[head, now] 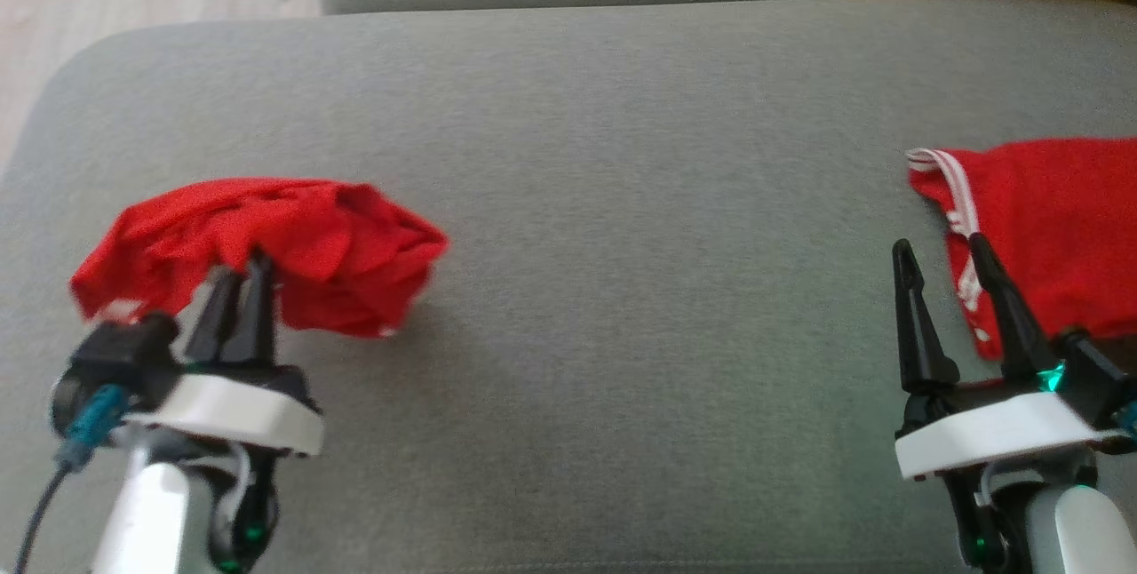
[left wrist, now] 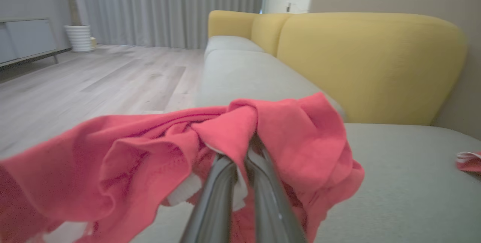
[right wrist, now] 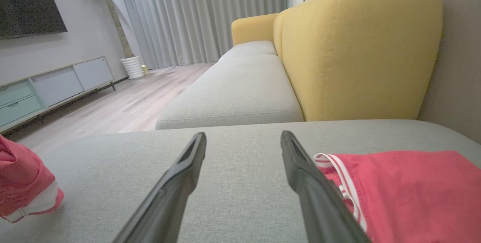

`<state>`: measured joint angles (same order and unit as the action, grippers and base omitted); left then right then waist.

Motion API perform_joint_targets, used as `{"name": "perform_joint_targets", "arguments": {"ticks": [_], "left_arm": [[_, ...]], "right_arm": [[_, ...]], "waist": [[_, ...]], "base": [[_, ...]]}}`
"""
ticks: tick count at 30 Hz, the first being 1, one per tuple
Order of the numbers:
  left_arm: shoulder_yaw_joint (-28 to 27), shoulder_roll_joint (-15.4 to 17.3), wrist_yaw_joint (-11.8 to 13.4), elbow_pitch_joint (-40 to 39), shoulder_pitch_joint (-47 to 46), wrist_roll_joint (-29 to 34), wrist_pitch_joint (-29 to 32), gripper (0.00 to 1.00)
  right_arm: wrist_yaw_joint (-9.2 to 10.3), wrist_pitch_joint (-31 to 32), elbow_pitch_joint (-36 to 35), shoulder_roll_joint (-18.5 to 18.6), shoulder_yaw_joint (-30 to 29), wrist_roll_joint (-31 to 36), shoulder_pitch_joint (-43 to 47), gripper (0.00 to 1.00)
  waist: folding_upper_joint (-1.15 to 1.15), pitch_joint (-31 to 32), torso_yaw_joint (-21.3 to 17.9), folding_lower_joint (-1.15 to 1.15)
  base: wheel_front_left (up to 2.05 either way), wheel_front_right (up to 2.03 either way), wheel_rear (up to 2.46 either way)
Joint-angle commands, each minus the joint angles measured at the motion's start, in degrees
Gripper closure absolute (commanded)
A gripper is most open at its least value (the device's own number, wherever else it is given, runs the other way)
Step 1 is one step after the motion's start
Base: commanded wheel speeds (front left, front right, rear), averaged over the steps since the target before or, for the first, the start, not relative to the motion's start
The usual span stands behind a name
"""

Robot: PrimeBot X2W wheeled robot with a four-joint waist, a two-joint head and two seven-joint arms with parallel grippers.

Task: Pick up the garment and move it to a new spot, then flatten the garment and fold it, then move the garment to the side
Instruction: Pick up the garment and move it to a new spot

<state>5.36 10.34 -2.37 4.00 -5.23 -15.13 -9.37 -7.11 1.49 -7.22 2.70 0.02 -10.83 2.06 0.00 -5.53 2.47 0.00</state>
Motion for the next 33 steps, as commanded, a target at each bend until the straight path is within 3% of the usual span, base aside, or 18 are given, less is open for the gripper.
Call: {"name": "perform_joint_targets", "arguments": {"ticks": [1,9,18,19,20,21,28,33], "left_arm": [[-1.4,0.8,0.2,-2.9,-2.6,0.5,0.3,1.00],[6.8,-2.0,-2.5,-1.8,-7.5,1.7,2.1,1.00],[18.7,-3.5,-4.8,14.5,-15.3,2.3,5.0,1.00],[19.4,-3.6,-4.9,15.7,-15.8,1.9,4.9,0.61],[19.4,-3.6,-4.9,15.7,-15.8,1.9,4.9,0.61],[20.8,-3.6,-5.0,17.4,-16.4,1.5,4.4,0.00],[22.0,-2.6,-5.0,17.0,-15.1,-0.2,1.3,0.00],[20.1,-1.7,-2.2,11.9,-10.7,-1.1,-1.1,0.00]], "right_arm": [[-0.37,-0.5,-2.0,0.2,1.5,-0.6,-1.1,0.00],[-0.37,-1.0,-1.7,0.2,2.0,-1.8,-1.7,0.00],[-0.37,-2.8,0.0,0.2,3.2,-3.7,-3.1,0.00],[-0.37,-3.1,0.3,0.2,3.2,-3.8,-3.2,0.00],[-0.37,-3.1,0.3,0.2,3.2,-3.8,-3.2,0.00],[-0.37,-3.4,0.7,0.2,3.2,-4.0,-3.2,0.00],[-0.37,-3.6,1.7,0.2,3.1,-3.6,-3.0,0.00],[-0.37,-2.8,1.7,0.2,2.6,-2.8,-2.3,0.00]], "waist": [[0.00,0.0,-1.7,0.00],[0.00,-2.4,-7.7,0.00],[0.00,-6.2,-13.4,0.00],[0.00,-6.3,-13.6,0.00],[0.00,-6.3,-13.6,0.00],[0.00,-6.3,-13.7,0.00],[0.00,-4.5,-12.1,0.00],[0.00,-2.0,-9.2,0.00]], "base": [[0.00,0.00,0.00],[0.00,0.00,0.00],[0.00,0.00,0.00],[0.00,0.00,0.00],[0.00,0.00,0.00],[0.00,0.00,0.00],[0.00,0.00,0.00],[0.00,0.00,0.00]]}}
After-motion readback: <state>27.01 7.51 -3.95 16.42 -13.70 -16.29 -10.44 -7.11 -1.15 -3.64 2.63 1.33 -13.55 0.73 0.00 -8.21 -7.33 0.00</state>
